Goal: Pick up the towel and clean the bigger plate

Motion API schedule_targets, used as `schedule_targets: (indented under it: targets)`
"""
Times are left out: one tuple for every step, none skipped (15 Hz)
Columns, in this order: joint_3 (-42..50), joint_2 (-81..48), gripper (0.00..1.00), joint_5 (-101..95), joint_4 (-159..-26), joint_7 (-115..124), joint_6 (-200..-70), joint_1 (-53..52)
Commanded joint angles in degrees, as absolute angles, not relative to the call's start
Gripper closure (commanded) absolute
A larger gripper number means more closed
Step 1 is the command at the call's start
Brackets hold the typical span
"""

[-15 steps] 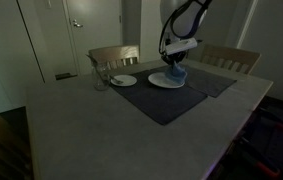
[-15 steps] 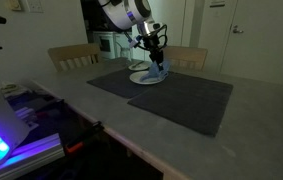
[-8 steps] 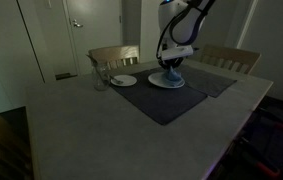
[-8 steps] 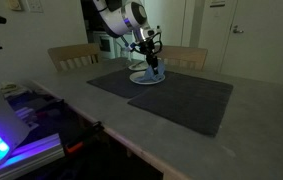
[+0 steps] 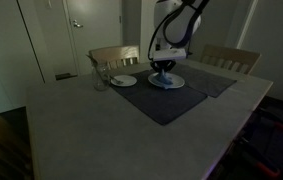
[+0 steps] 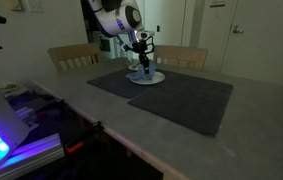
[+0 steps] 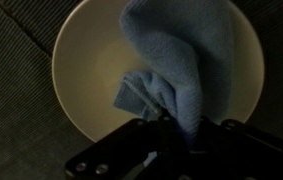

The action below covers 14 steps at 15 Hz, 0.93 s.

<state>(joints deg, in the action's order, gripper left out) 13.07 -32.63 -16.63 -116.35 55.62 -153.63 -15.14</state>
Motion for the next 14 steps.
schedule_targets:
  targets:
    - [8.4,-33.2,0.97,-10.5,-116.3,50.7,-155.4,-11.3]
    - [7.7,-33.1,0.97,-8.9,-116.4,49.7,-155.3,-10.8]
    - [7.3,-33.0,0.97,-7.5,-116.5,48.8,-155.3,-10.5]
    - [7.2,-32.9,0.97,-6.5,-116.7,48.0,-155.5,-10.1]
    - [7.1,-32.8,0.97,-5.5,-116.8,47.0,-155.8,-9.7]
    - [7.3,-32.8,0.97,-5.1,-116.9,46.0,-155.4,-9.5]
    - [7.8,-32.7,0.97,-5.1,-116.8,45.3,-155.1,-9.5]
    - [9.2,-32.8,0.97,-6.1,-116.8,45.5,-154.8,-10.1]
    - [10.7,-32.8,0.97,-7.4,-116.7,45.9,-154.5,-11.0]
    - [11.9,-32.7,0.97,-8.4,-116.7,46.1,-154.6,-11.4]
    - [13.4,-32.8,0.97,-9.8,-116.7,46.7,-154.8,-12.2]
    - [15.0,-32.9,0.97,-11.7,-116.6,47.5,-155.1,-13.2]
    - [16.2,-32.8,0.97,-13.3,-116.8,48.0,-155.8,-13.7]
    - [16.9,-32.6,0.97,-14.3,-117.1,47.9,-156.7,-13.8]
